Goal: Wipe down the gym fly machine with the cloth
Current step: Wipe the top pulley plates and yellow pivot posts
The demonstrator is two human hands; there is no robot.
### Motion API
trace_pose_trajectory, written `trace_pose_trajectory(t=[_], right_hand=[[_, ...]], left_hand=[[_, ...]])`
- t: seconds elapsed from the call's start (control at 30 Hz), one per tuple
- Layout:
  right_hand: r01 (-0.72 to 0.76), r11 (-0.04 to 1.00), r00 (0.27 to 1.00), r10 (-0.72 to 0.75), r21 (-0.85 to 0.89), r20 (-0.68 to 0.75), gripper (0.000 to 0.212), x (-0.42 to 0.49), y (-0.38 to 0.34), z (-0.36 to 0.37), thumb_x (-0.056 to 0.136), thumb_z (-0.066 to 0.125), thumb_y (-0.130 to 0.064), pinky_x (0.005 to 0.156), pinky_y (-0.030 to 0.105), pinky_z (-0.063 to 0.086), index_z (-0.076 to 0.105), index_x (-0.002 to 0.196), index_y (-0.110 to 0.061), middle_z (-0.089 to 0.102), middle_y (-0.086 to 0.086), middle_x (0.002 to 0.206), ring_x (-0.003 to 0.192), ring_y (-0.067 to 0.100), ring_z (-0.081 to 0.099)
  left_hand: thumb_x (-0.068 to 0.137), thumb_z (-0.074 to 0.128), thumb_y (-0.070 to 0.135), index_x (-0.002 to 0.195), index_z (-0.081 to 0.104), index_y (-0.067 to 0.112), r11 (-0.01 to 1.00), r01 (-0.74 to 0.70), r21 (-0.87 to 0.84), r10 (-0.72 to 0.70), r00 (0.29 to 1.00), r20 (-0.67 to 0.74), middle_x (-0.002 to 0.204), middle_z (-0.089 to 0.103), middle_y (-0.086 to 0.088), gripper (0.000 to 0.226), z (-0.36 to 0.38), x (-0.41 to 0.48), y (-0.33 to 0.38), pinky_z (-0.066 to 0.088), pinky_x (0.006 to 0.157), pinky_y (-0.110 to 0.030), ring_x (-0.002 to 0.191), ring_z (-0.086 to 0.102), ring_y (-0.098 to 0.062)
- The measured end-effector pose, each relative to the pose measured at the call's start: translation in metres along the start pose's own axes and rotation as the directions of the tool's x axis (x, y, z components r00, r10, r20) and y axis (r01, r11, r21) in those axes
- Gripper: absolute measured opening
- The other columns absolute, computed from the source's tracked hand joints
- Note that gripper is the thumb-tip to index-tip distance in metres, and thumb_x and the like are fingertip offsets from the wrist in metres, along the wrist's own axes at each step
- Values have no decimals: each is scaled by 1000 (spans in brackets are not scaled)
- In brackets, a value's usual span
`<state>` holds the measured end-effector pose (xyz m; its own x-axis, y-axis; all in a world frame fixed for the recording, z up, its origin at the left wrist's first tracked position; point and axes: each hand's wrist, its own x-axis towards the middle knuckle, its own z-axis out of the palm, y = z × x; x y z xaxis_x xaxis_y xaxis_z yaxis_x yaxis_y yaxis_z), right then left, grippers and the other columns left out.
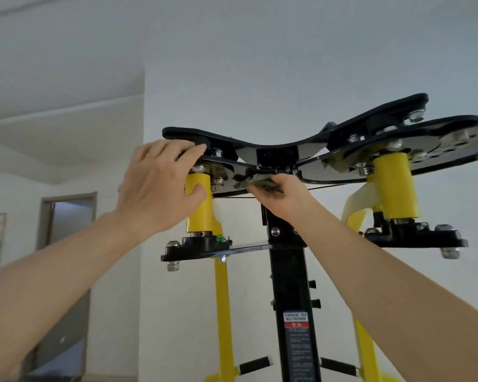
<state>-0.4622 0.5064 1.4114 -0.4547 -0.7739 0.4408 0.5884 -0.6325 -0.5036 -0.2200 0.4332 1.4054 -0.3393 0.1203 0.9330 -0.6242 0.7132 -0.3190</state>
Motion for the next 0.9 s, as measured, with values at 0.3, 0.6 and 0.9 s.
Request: trace_pose_trajectory(t=[0.3,0.6,0.9], right_hand=[[-27,1000,969,29,-11,247,38,-17,17,-4,97,54,3,94,56,55,54,135,4,62,29,130,114,47,65],[-71,989,988,87,-126,124,32,11,13,-12,95,46,-1,60,36,61,55,125,7,63,27,124,79,33,74],[-104,934,995,98,-341,-35,27,42,13,-19,97,47,-17,99,49,47,58,116,-2,63,21,118,110,39,60]], left_hand=[[76,62,31,128,65,18,988,152,-17,-153,985,-78,110,64,-4,54,14,4,14,44,95,-46,107,59,-30],[76,68,27,134,60,18,991,135,-17,-136,988,-73,120,61,-4,59,19,0,11,39,104,-44,113,55,-29],[73,68,25,133,59,18,993,121,-12,-121,983,-139,121,60,-5,61,29,-2,7,37,105,-44,115,54,-30]])
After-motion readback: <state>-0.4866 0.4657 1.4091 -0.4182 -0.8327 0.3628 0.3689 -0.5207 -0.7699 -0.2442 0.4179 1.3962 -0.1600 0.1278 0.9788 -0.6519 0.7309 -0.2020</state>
